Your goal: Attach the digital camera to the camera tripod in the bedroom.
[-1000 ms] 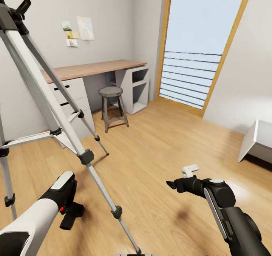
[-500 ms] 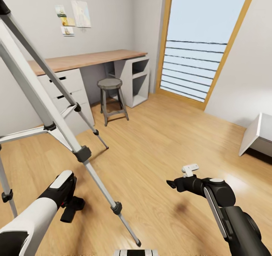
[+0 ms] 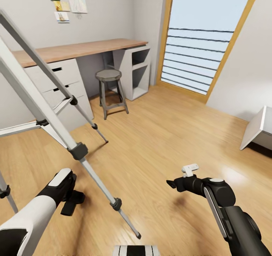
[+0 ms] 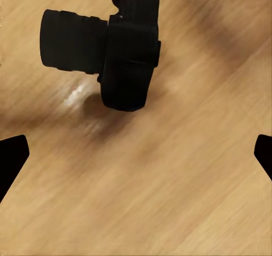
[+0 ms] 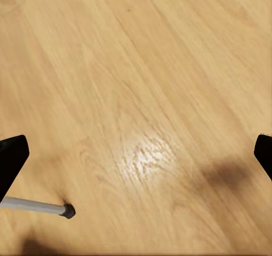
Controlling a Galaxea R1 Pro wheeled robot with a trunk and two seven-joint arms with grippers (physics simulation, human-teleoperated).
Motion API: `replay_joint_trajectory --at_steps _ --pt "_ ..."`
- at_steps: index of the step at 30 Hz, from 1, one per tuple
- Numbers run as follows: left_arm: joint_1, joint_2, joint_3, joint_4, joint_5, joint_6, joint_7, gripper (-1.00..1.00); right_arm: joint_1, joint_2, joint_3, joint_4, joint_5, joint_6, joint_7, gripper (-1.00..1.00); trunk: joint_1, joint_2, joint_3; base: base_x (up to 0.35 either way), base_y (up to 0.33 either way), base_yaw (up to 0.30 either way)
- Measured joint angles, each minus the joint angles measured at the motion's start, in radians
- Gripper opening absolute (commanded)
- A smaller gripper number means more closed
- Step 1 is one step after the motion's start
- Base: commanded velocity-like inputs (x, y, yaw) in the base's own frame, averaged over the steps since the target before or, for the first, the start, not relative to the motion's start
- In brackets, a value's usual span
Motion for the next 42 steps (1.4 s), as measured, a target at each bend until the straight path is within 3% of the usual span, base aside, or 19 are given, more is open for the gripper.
replay_joint_trajectory --at_steps 24,38,42 --pt "-0.075 0.043 -0.001 0.000 0.000 0.059 -0.003 1.00 0.000 0.002 0.003 0.000 -0.001 0.000 0.000 1.00 0.011 -0.006 -0.093 0.000 0.000 0.000" --pt "-0.093 0.046 -0.002 0.000 0.001 0.067 -0.010 1.00 0.001 0.001 0.003 0.000 -0.001 0.000 0.000 1.00 0.017 -0.009 -0.147 0.000 0.000 0.000" --pt "-0.097 0.046 -0.002 -0.002 0.001 0.068 -0.011 1.00 0.002 0.002 0.004 0.000 -0.001 0.000 0.000 1.00 0.017 -0.009 -0.147 0.000 0.000 0.000"
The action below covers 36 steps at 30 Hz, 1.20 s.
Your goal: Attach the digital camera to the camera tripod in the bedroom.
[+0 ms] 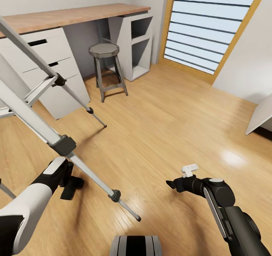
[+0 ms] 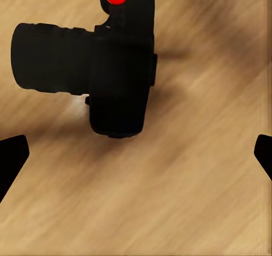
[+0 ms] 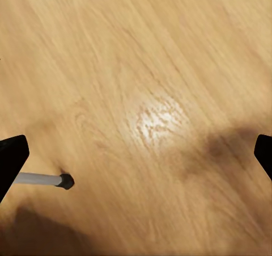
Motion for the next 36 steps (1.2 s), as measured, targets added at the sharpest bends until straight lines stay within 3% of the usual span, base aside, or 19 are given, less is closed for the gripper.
replay_joint_trajectory --at_steps 14,22,36 --pt "-0.010 0.001 0.000 -0.014 0.000 0.005 -0.029 1.00 0.003 0.000 0.000 0.000 0.000 0.000 -0.001 1.00 0.000 0.000 0.000 0.000 0.000 0.000" --pt "-0.038 0.000 0.000 -0.015 0.003 0.052 -0.068 1.00 0.004 0.001 -0.001 0.000 0.000 -0.001 -0.001 1.00 0.000 0.000 0.000 0.000 0.000 0.000" --pt "-0.057 0.002 0.000 -0.016 0.006 0.079 -0.071 1.00 0.006 0.001 0.005 0.000 0.000 -0.001 -0.002 1.00 0.001 0.000 -0.004 0.000 0.000 0.000"
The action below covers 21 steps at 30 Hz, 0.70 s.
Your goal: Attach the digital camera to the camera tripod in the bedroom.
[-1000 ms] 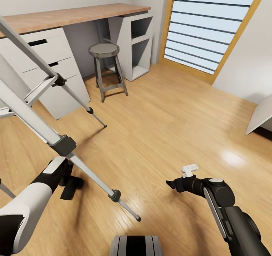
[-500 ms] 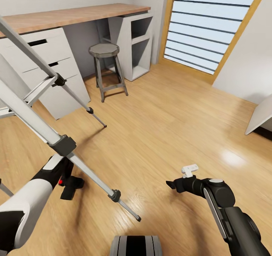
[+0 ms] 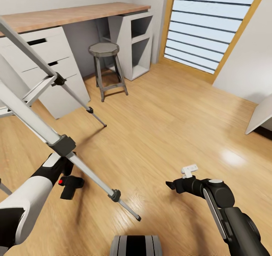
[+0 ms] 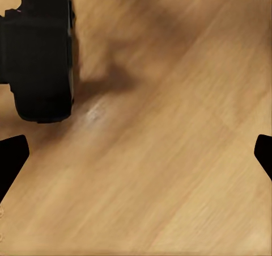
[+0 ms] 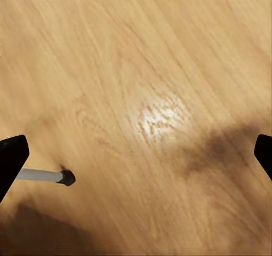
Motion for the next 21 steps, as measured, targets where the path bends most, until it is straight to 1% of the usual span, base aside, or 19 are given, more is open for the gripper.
replay_joint_trajectory --at_steps 21 --pt "-0.002 0.004 0.000 0.004 0.000 0.004 0.001 1.00 -0.007 -0.001 -0.004 0.000 0.001 0.000 0.001 1.00 0.009 -0.005 -0.081 0.000 0.000 0.000"
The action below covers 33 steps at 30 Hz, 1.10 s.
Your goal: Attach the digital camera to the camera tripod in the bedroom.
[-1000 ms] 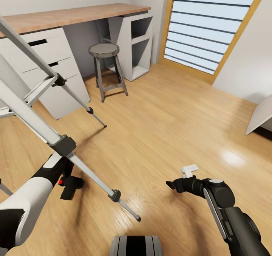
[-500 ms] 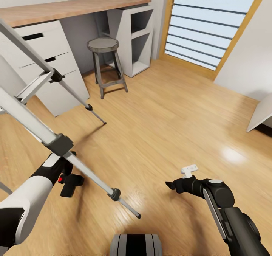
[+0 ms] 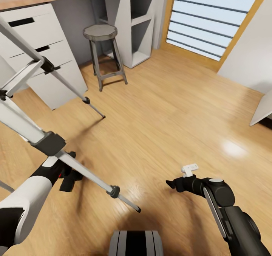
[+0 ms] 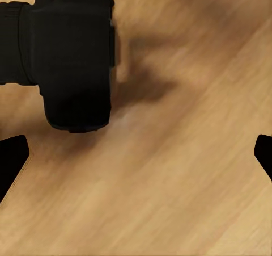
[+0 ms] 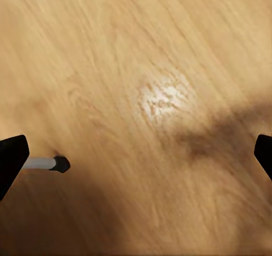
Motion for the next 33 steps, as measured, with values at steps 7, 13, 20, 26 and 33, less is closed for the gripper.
replay_joint_trajectory --at_steps 7,13,20,26,33 --pt "0.000 0.000 0.000 0.003 -0.001 -0.001 0.001 1.00 -0.055 -0.002 -0.017 0.000 0.000 0.004 0.000 1.00 0.003 -0.002 -0.027 0.000 0.000 0.000" --pt "0.000 -0.002 -0.001 0.004 -0.002 -0.001 0.003 1.00 -0.168 -0.002 -0.068 0.000 0.000 0.020 -0.002 1.00 0.003 -0.002 -0.031 0.000 0.000 0.000" --pt "0.000 -0.003 -0.001 0.004 -0.002 0.000 0.023 1.00 -0.340 -0.001 -0.110 0.000 -0.001 0.048 -0.002 1.00 0.004 -0.002 -0.031 0.000 0.000 0.000" --pt "0.000 -0.005 -0.002 0.003 -0.003 0.000 0.037 1.00 -0.433 0.003 -0.119 0.000 -0.001 0.048 -0.002 1.00 0.004 -0.002 -0.031 0.000 0.000 0.000" --pt "0.000 -0.006 -0.003 0.003 -0.003 0.000 0.042 1.00 -0.495 0.010 -0.121 0.000 -0.001 0.048 -0.002 1.00 0.003 -0.002 -0.031 0.000 0.000 0.000"
